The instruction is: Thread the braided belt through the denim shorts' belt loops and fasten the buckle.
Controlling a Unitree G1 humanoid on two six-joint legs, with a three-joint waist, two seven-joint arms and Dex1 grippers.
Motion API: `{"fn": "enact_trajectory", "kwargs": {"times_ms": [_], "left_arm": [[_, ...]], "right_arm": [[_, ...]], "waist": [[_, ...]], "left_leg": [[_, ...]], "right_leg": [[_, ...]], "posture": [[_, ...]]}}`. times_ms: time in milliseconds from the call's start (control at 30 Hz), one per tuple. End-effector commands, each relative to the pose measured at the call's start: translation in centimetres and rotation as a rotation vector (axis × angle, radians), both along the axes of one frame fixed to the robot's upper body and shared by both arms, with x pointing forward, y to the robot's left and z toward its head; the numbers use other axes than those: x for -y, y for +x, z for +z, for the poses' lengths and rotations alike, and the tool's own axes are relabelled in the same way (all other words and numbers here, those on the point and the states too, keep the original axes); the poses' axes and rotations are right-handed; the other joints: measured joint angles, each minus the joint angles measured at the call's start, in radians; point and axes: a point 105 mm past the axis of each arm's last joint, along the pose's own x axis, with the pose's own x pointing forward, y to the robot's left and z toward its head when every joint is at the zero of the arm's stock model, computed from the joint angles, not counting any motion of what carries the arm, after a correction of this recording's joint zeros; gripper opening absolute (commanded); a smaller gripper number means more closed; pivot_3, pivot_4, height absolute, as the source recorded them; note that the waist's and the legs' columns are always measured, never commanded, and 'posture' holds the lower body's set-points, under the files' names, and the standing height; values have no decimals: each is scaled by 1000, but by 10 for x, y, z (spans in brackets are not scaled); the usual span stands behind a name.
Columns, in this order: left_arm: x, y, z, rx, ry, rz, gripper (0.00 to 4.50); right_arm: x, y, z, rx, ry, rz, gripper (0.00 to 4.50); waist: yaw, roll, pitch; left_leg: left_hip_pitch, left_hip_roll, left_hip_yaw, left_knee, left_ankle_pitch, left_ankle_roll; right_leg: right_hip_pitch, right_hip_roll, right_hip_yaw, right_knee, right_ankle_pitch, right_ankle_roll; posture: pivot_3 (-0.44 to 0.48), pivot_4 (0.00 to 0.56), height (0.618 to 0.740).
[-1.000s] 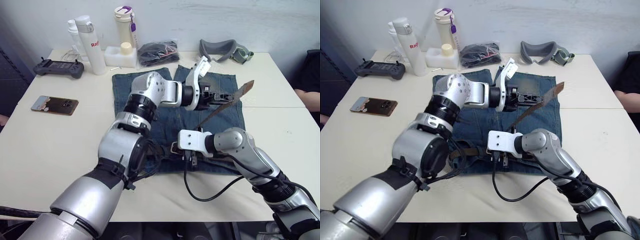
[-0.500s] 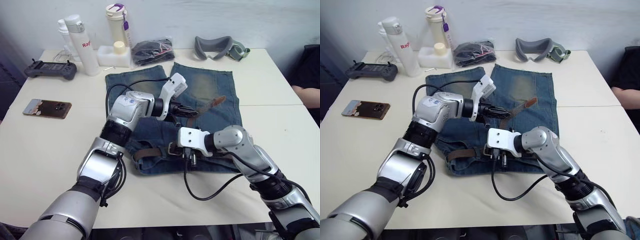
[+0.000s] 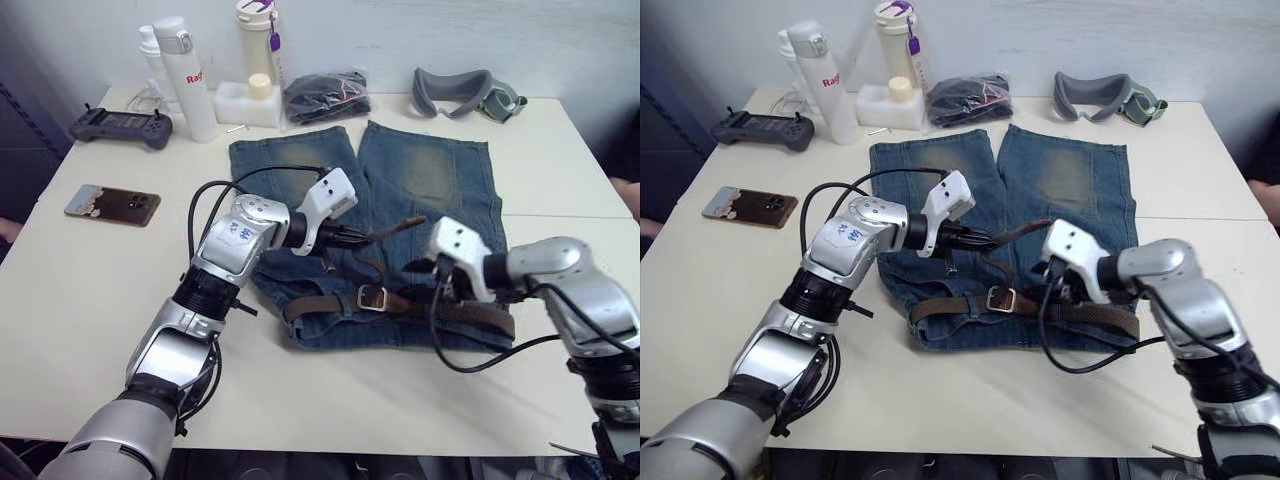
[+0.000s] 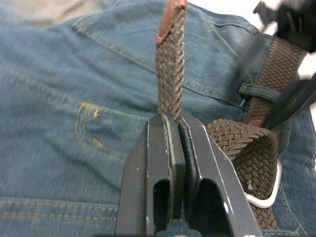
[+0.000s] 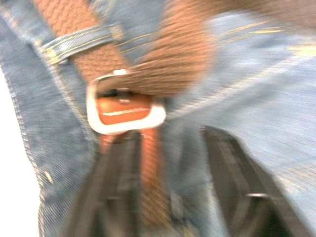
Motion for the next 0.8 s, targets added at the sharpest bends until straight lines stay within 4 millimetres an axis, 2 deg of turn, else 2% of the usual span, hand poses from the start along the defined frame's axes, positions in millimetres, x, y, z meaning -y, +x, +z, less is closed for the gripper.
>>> {"fn": "enact_trajectory", "kwargs": {"times_ms": [33, 167, 233, 400, 533, 600, 633, 767, 800], "left_arm": [[3, -9, 18, 174, -6, -92, 0], [-3, -22, 21, 365, 85, -220, 0], [-8, -19, 20, 403, 124, -217, 0], [-16, -9, 19, 405, 148, -184, 0], [-12, -9, 22, 361, 84, -176, 0], [-13, -5, 21, 356, 86, -168, 0], [-14, -3, 19, 365, 100, -163, 0], [-15, 3, 22, 362, 92, -143, 0], [-16, 4, 23, 351, 83, -139, 0]], "right_arm": [[7, 0, 35, 176, -16, 22, 2946], [10, 11, 53, 397, -116, 34, 2946], [4, 13, 58, 456, -126, 55, 2946], [2, 14, 62, 518, -178, 87, 2946], [-4, 16, 57, 508, -181, 108, 2946], [-7, 18, 53, 496, -179, 114, 2420], [-9, 18, 52, 490, -174, 122, 2018], [-15, 18, 50, 482, -149, 143, 61], [-15, 18, 50, 484, -149, 144, 61]], "waist": [[-3, 3, 2], [-12, 3, 2], [-12, 3, 2], [-12, 4, 2], [-12, 4, 2], [-11, 4, 2], [-12, 4, 2], [-12, 4, 2], [-12, 4, 2]], "left_leg": [[0, 0, 0, 0, 0, 0], [1, 1, 3, 0, 0, 0], [2, 2, 4, 0, 1, 0], [2, 1, 7, 2, 2, 3], [2, 1, 7, 3, 2, 3], [2, 2, 7, 3, 2, 4], [2, 2, 7, 3, 2, 4], [2, 2, 7, 4, 2, 3], [2, 2, 8, 4, 2, 3]], "right_leg": [[0, 0, 0, 0, 0, 0], [-1, 3, 1, 1, 0, 0], [-1, 4, 1, 2, 0, 0], [-2, 8, 2, 4, 0, 1], [-2, 7, 3, 5, 1, 1], [-2, 7, 3, 6, 1, 1], [-2, 7, 3, 6, 1, 1], [-3, 7, 3, 7, 1, 1], [-3, 7, 2, 7, 1, 1]], "posture": [[0, 150, 740], [0, 150, 740], [0, 150, 740], [0, 150, 740], [0, 150, 740], [0, 150, 740], [0, 150, 740], [0, 150, 740], [0, 150, 740]]}}
